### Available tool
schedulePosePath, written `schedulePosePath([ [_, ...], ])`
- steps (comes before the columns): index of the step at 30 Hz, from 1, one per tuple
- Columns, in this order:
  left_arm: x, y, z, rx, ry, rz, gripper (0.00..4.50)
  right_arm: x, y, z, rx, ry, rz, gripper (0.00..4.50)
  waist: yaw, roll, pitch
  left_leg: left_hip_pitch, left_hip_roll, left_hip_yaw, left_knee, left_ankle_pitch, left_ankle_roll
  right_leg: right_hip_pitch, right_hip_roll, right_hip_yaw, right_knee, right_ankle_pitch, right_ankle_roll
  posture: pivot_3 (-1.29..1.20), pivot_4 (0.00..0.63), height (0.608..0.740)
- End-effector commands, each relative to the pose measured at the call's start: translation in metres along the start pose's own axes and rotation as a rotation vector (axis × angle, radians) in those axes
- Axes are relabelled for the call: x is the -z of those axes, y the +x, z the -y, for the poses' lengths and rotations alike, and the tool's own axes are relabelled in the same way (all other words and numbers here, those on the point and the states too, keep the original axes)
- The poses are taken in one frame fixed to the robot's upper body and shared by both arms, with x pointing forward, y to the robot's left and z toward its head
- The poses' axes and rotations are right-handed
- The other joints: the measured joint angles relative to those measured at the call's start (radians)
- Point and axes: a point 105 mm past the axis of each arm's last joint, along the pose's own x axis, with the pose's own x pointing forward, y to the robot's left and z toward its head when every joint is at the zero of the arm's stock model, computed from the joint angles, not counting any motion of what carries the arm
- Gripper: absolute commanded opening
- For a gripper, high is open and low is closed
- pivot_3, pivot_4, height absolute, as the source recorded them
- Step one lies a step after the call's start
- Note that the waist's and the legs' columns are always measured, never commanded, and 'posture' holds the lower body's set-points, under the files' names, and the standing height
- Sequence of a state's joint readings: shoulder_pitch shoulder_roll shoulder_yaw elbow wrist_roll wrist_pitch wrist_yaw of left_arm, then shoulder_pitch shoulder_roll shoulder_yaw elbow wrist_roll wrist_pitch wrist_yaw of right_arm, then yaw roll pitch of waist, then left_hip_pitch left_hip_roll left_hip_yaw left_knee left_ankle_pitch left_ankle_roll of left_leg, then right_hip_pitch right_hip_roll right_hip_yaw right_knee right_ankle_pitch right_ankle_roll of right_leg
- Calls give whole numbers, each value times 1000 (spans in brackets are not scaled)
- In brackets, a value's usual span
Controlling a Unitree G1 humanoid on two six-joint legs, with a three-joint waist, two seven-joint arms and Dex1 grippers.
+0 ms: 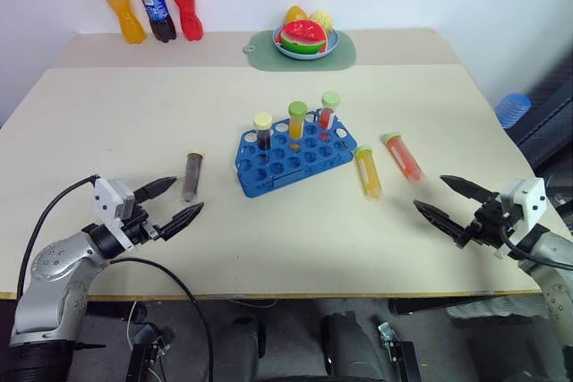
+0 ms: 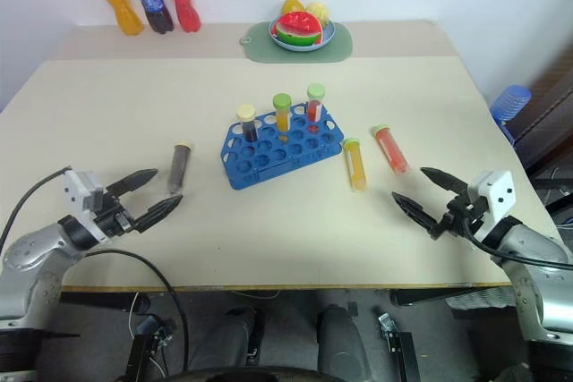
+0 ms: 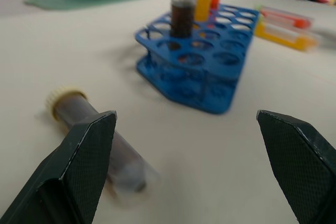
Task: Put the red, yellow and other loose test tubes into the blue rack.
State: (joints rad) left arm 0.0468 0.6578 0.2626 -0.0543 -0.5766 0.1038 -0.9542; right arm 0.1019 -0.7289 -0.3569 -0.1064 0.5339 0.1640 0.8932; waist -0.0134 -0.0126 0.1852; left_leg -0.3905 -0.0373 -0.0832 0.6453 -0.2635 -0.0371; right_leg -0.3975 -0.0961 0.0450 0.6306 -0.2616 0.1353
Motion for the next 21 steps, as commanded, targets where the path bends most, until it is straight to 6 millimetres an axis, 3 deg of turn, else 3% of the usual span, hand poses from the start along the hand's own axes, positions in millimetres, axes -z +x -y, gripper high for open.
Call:
schedulePosePath([
  [1, -12, -2, -2, 1, 48, 14, 4430, -15, -4, 5, 10, -50, 28, 4237, 0, 0, 0, 0, 0, 0, 0, 0, 0, 0, 0, 0, 0, 0, 0, 0, 150, 740],
  [11, -20, 11, 7, 44, 37, 62, 4430, -19, 4, 6, -1, -57, 40, 4237, 0, 0, 0, 0, 0, 0, 0, 0, 0, 0, 0, 0, 0, 0, 0, 0, 150, 740],
  [17, -29, 29, 20, 107, 65, 97, 4430, -44, 29, 26, 44, -60, 31, 4237, -2, 1, 0, 0, 0, -1, 0, 0, 0, 0, 0, 0, 0, 0, 0, 0, 150, 740],
  [21, -32, 39, 29, 150, 68, 115, 4430, -49, 51, 46, 91, 18, -152, 4237, -3, 1, 1, 0, 0, -1, 0, 0, 0, -1, 0, 0, 0, 0, 0, 0, 150, 740],
])
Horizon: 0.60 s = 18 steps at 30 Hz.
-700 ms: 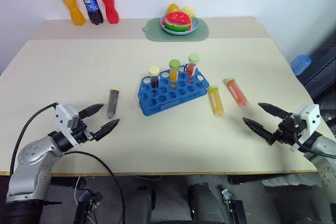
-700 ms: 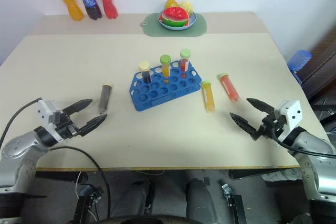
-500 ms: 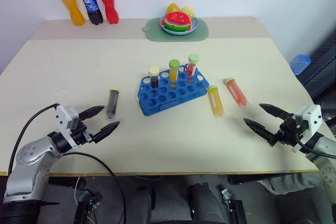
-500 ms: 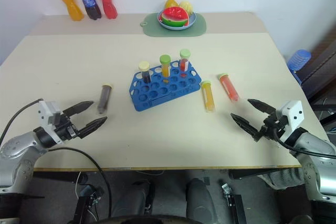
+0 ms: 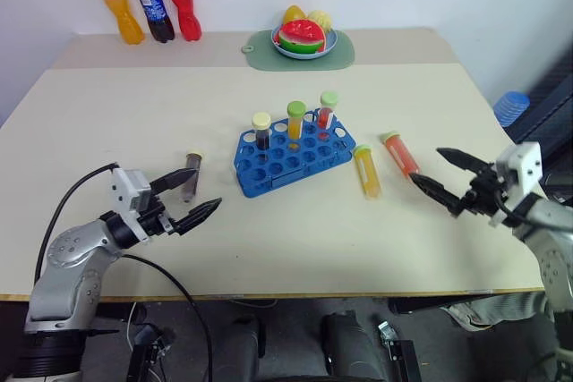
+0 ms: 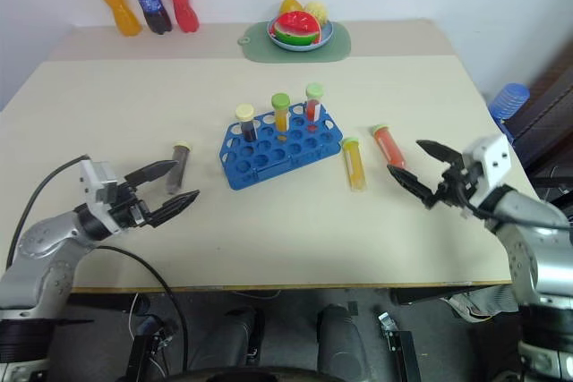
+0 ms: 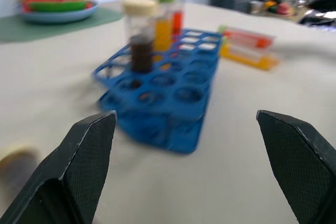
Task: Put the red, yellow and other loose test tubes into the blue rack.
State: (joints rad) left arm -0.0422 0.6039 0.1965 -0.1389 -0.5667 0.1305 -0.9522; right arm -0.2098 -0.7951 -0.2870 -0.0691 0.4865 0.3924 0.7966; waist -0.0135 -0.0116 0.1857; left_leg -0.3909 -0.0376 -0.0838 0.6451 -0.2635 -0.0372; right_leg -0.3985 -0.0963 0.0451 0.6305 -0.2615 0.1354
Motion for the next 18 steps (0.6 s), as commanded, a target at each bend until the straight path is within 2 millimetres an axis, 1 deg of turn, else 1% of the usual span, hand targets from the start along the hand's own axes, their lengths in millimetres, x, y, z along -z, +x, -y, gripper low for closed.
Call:
schedulePosePath([
  [1, -9, 10, 9, 49, 27, 24, 4430, -4, 16, 17, 33, 85, -179, 4237, -3, 1, 1, 0, 0, 0, 0, 0, 0, -1, 0, 1, 0, 0, 0, 0, 150, 740],
  [3, -10, 13, 12, 68, 23, 28, 4430, -1, 26, 24, 44, 144, -282, 4237, -5, 1, 1, 0, 0, 1, 0, 0, 0, -1, -1, 1, 0, 0, 0, 0, 150, 740],
  [4, -11, 15, 14, 84, 24, 29, 4430, 2, 32, 33, 84, 195, -348, 4237, -5, 1, 1, -1, 0, 1, 0, 0, 0, -2, 0, 1, 0, 0, 0, 0, 150, 740],
  [7, -13, 20, 20, 123, 40, 25, 4430, -2, 50, 45, 105, 266, -448, 4237, -4, 1, 1, -2, 0, 1, 0, 0, 0, -3, 0, 1, 0, 0, 0, 0, 150, 740],
  [9, -14, 22, 23, 140, 48, 23, 4430, -4, 60, 50, 101, 289, -495, 4237, -4, 1, 1, -3, 0, 3, -1, 0, 0, -5, -1, 1, 0, 0, 0, 0, 150, 740],
  [13, -13, 23, 28, 147, 50, 20, 4430, -2, 74, 54, 102, 314, -583, 4237, -4, 1, 1, -7, -1, 4, -1, 0, 0, -9, 0, 1, -1, 0, 0, 0, 150, 740],
  [18, -12, 19, 36, 142, 38, 16, 4430, 15, 86, 51, 91, 307, -680, 4237, -5, 1, 1, -12, -1, 4, 1, 0, 0, -14, 0, 1, 1, 0, 0, 0, 150, 740],
])
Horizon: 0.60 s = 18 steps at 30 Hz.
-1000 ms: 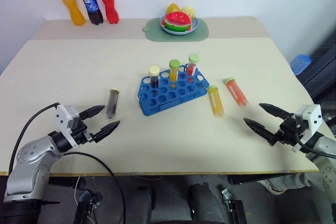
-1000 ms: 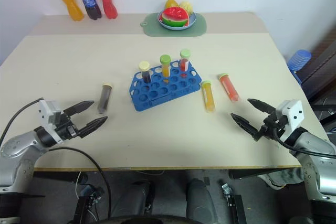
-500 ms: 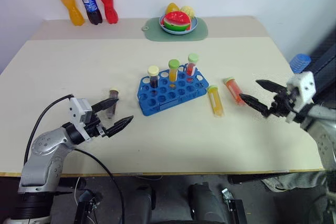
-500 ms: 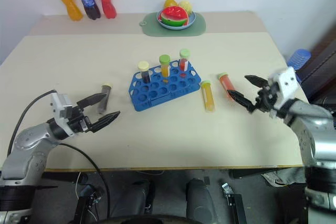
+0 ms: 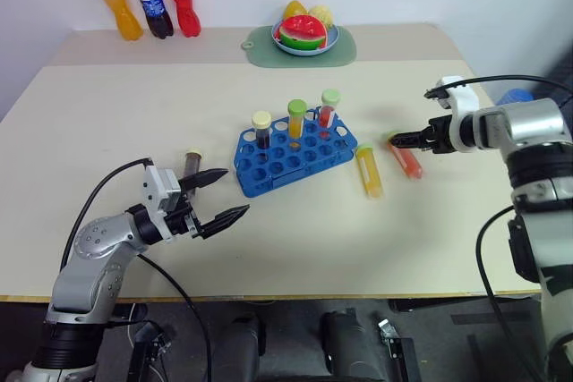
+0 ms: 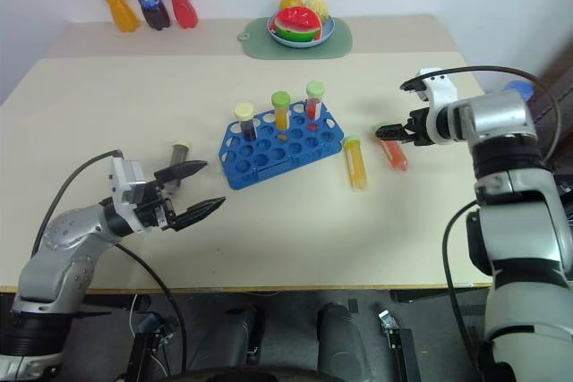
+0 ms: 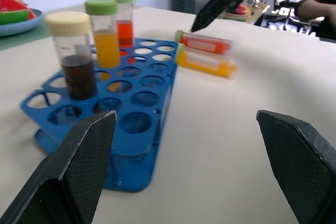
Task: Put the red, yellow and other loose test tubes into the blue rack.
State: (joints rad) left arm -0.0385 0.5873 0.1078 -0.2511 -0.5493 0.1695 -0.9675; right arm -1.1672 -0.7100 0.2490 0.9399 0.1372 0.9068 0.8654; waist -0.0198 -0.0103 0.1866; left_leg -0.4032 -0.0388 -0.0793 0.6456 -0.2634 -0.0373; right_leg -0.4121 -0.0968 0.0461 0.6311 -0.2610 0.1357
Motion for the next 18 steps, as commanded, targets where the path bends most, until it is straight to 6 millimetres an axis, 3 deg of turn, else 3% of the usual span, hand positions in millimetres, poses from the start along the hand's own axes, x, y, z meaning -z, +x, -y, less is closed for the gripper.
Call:
schedulePosePath([
  [1, -8, -1, 4, -7, 31, 13, 4430, -1, 2, 5, 26, -37, -30, 4237, 0, 0, 0, 0, 0, 0, 0, 0, 0, 0, 0, 0, 0, 0, 0, 0, 150, 740],
  [3, -8, -3, 6, -17, 30, 12, 4430, 7, 9, 9, 61, -82, -63, 4237, -1, 0, 0, 0, 0, 0, 0, 0, 0, -1, 0, 0, 1, 0, 0, 0, 150, 740],
  [5, -7, -6, 7, -28, 26, 13, 4500, 12, 15, 12, 84, -134, -85, 3703, -1, 0, 0, 0, 0, 0, 1, 0, 0, -1, 0, 0, 1, 0, 0, 0, 150, 740],
  [11, -6, -9, 9, -41, 15, 13, 4500, 6, 14, 17, 122, -226, -62, 810, -2, 0, 0, 1, 0, 0, 1, 0, 0, 0, 0, 0, 1, 0, 0, 0, 150, 740],
  [14, -6, -7, 9, -42, 17, 19, 4500, -2, 11, 20, 127, -201, 12, 755, -3, 0, 0, 0, 0, 0, 1, 0, -1, 0, 0, 0, 1, 0, 0, 0, 150, 740],
  [18, -6, -4, 6, -47, 21, 31, 4500, -43, -8, 27, 155, -172, 362, 755, 0, 1, 0, 0, 0, 0, 0, 0, -1, 0, 0, 0, 1, 0, 0, 0, 150, 740],
])
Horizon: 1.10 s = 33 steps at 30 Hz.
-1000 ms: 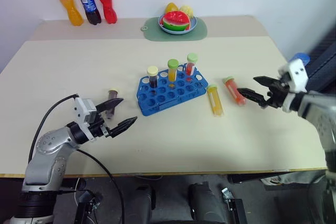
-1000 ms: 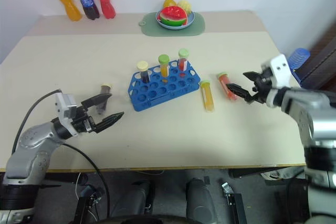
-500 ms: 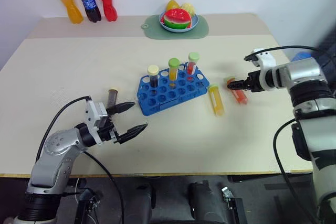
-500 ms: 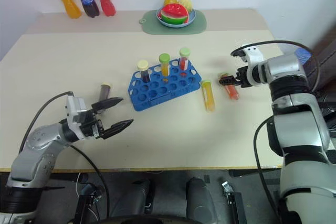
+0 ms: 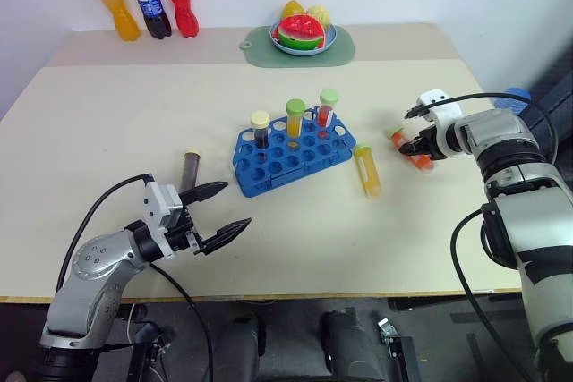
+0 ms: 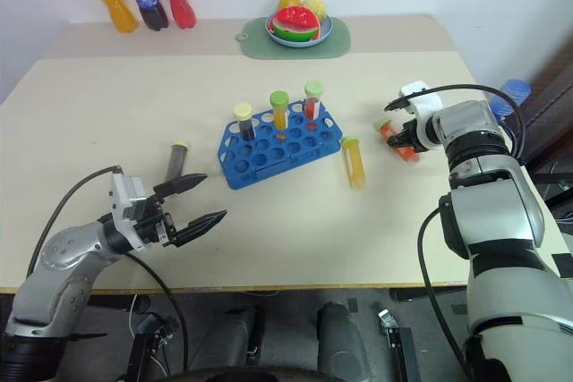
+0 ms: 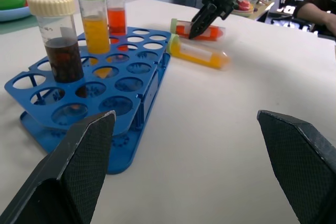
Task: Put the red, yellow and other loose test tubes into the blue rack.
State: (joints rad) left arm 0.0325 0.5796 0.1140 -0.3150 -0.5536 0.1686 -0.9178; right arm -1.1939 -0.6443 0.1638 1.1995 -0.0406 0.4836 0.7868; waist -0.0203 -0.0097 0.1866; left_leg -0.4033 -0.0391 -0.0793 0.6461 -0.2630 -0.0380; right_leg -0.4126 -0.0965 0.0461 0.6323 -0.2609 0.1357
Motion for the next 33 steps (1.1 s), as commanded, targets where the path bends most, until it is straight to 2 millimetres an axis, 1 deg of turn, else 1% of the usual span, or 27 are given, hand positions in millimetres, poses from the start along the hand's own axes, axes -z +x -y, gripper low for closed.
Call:
schedulePosePath([
  [1, -9, 1, -4, -11, 33, 35, 4500, -47, -23, 18, 61, 21, 339, 755, 0, 0, 0, 0, 0, 0, 0, 0, 0, 0, 0, 0, 0, 0, 0, 0, 150, 740],
  [3, -9, 2, -5, -11, 34, 38, 4500, -67, -38, 5, -60, 5, 589, 755, 0, 0, 0, 0, 0, 0, 0, 0, 0, 0, 0, 0, 0, 0, 0, 0, 150, 740],
  [4, -9, 2, -5, -10, 34, 40, 4500, -71, -44, -1, -96, -21, 664, 755, 0, 1, 0, 0, 0, 0, 0, 0, 0, 1, 0, 0, -1, 0, 0, 0, 150, 740],
  [5, -8, 3, -6, -11, 33, 42, 4500, -71, -48, -4, -89, -40, 701, 755, 0, 1, 0, 0, 0, 0, 0, 0, 0, 1, 1, 0, 0, 0, 0, 0, 150, 740],
  [6, -8, 4, -8, -11, 33, 44, 4500, -75, -53, -10, -86, -32, 770, 755, -1, 1, 0, 0, 0, 0, 0, 0, 0, 1, 1, 0, 0, 0, 0, 0, 150, 740],
  [8, -8, 6, -11, -13, 35, 48, 4500, -77, -63, -32, -96, -14, 896, 755, 0, 0, 0, 0, 0, -1, 0, 0, 0, 1, 1, 0, 1, 0, 0, 0, 150, 740],
  [10, -9, 9, -14, -17, 38, 61, 4500, -74, -71, -53, -45, -104, 995, 755, -1, 0, 0, 0, 1, -2, 0, 0, 0, 0, 1, 0, 1, 0, 0, 0, 150, 740],
  [12, -10, 12, -18, -30, 45, 72, 4500, -69, -68, -72, 12, -75, 1065, 755, -2, 1, 0, 0, 1, -2, 1, 1, -1, 0, 1, 0, 2, 0, 0, 0, 150, 740],
  [14, -10, 14, -20, -31, 40, 76, 4500, -64, -59, -90, 37, -54, 1118, 755, -3, 1, 0, 0, 1, -2, 1, 1, -1, -1, 1, 1, 4, 0, 0, 0, 150, 740],
  [16, -10, 15, -22, -35, 43, 75, 4500, -61, -52, -102, 61, -35, 1145, 755, -4, 1, 0, 1, 1, -2, 1, 1, -2, -1, 1, 1, 4, 0, 0, 0, 150, 740],
  [21, -9, 14, -26, -50, 40, 76, 4500, -61, -40, -132, 19, 14, 1202, 755, -1, 1, 0, 1, 1, -2, 1, 1, -2, -1, 1, 1, 4, 0, 0, 0, 150, 740],
  [23, -8, 14, -25, -53, 40, 76, 4500, -62, -36, -144, -2, -1, 1214, 755, -3, 1, 0, 1, 1, -2, 1, 1, -2, -1, 1, 1, 4, 0, 0, 0, 150, 740],
  [27, -7, 14, -23, -56, 37, 83, 4500, -56, -26, -158, -51, 37, 1199, 755, -3, 1, 0, 1, 1, -3, 1, 1, -2, -1, 1, 1, 4, 0, 0, 0, 150, 740],
  [29, -7, 11, -22, -65, 37, 81, 4500, -50, -20, -159, -52, 40, 1177, 755, -3, 1, 0, 2, 1, -4, 1, 1, -2, -1, 1, 1, 4, 0, 0, 0, 150, 740],
  [33, -6, 9, -20, -70, 37, 80, 4500, -36, -1, -157, -30, 37, 1111, 755, -4, 1, 0, 3, 1, -4, 0, 1, -2, 1, 1, 1, 4, 0, 0, 0, 150, 740],
])
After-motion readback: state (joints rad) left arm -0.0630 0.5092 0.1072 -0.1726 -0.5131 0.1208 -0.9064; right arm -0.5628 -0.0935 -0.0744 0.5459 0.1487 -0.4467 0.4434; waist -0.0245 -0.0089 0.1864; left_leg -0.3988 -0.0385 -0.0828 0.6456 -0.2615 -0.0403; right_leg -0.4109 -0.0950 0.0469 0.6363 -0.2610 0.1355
